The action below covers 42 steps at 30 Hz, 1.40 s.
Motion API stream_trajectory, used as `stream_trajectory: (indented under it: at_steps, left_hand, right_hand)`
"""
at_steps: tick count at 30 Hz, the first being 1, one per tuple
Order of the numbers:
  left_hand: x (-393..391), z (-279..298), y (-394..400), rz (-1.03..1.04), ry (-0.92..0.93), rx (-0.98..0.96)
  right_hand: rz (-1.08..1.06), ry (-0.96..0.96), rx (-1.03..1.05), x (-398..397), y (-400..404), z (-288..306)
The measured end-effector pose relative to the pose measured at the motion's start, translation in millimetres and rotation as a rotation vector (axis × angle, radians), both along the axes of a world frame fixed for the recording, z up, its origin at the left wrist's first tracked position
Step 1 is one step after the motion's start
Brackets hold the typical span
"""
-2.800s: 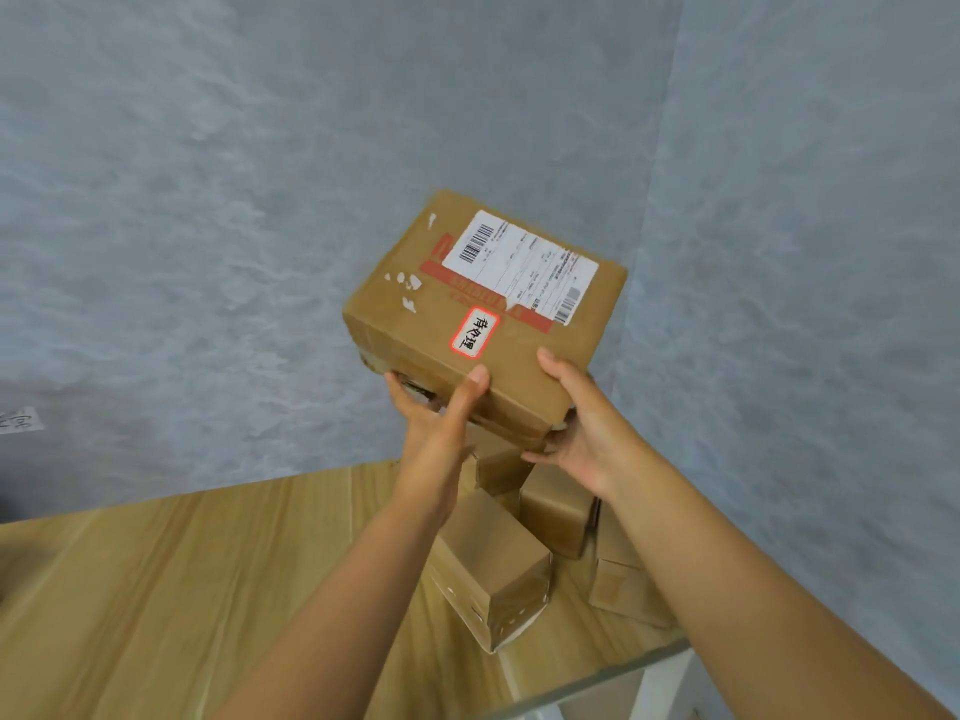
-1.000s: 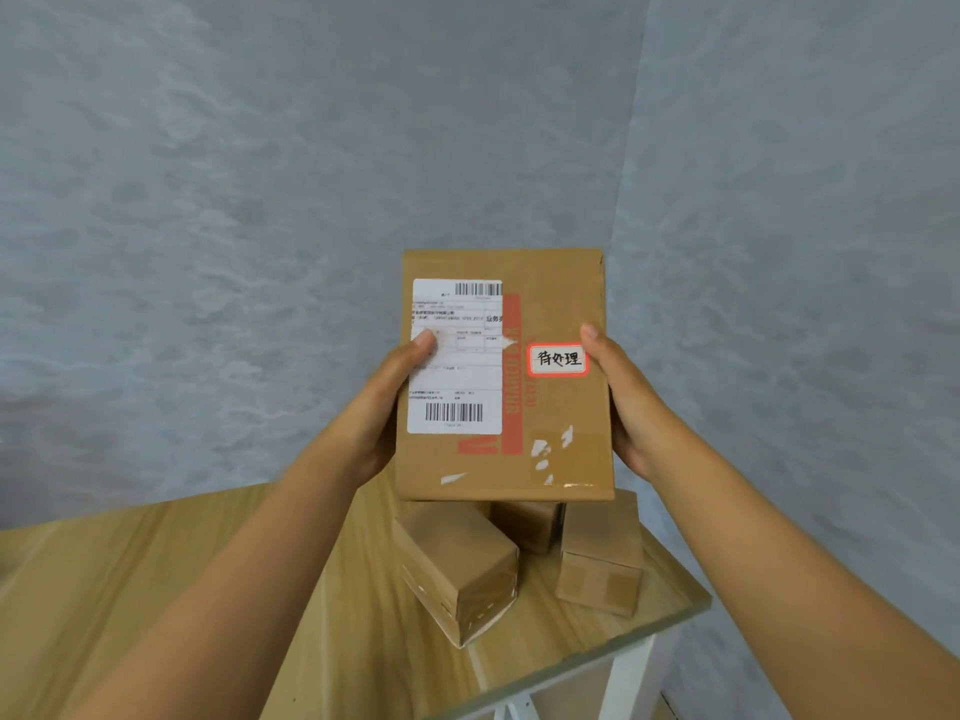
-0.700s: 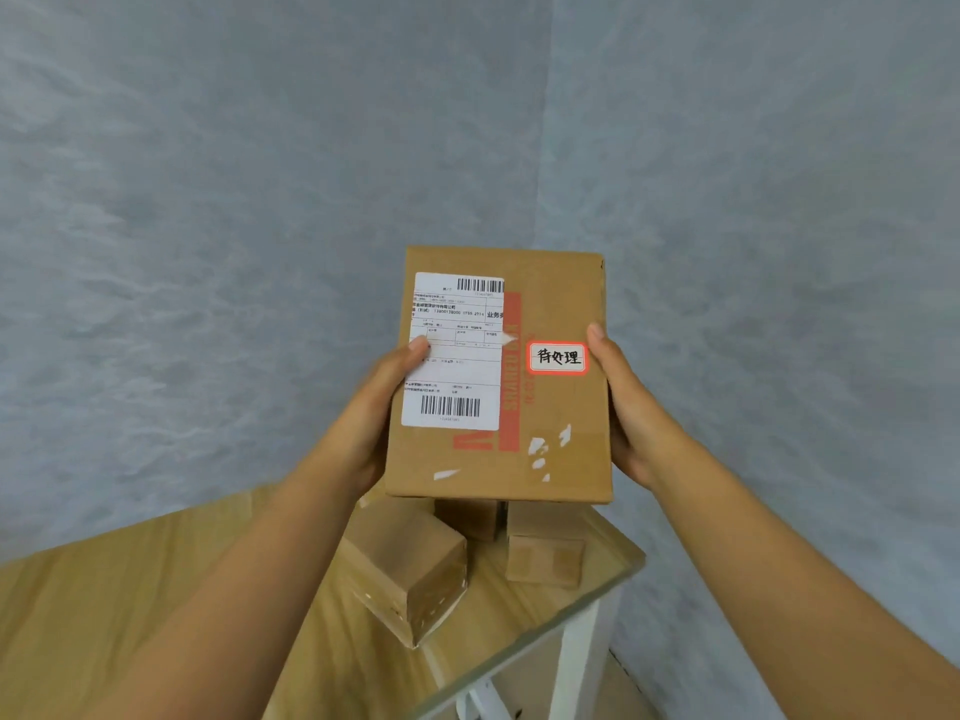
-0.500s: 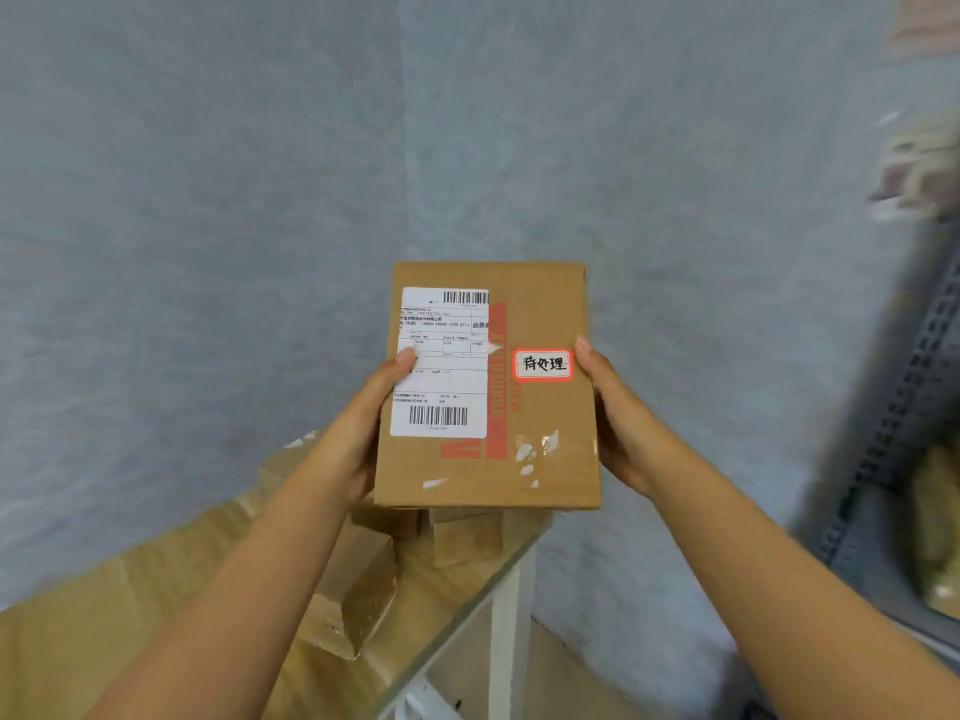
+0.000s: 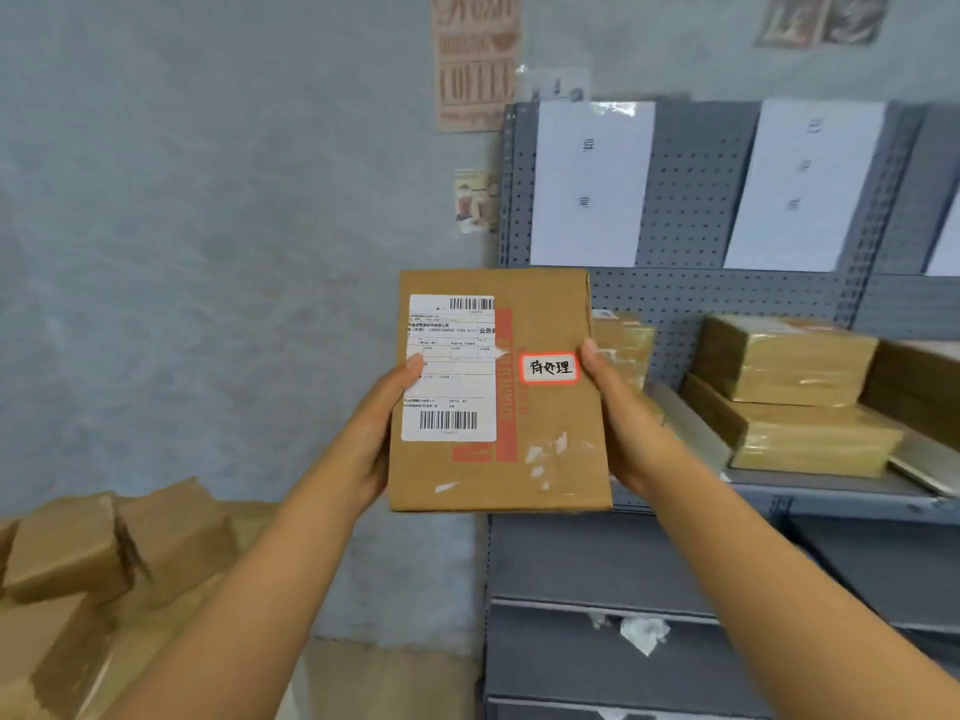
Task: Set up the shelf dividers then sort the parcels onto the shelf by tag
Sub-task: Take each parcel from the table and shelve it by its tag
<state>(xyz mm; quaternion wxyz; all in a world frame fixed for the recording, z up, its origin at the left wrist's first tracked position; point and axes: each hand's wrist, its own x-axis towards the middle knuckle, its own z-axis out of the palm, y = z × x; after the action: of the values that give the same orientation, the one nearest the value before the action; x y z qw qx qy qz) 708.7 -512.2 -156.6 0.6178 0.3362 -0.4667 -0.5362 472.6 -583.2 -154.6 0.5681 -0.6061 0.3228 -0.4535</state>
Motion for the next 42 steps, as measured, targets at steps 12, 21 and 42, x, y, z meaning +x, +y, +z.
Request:
stream_trajectory:
  at_steps: [12,21,42]
  left_hand:
    - [-297.6,-8.2,-40.4,-0.264,-0.025,0.041]
    - [-467.6,-12.5,-75.6,-0.397,-0.076,0.062]
    - [-751.2,1.6,-249.8,-0.615,-0.194,0.032]
  right_hand:
    - [-0.281,-0.019,0.021,-308.2,35.8,-0.4]
    - [-0.399,-0.066,0.054,-475.9,31.2,-12.6]
    - [-0.61,-0.126,0.027,-742.0,-90.6,-20.0]
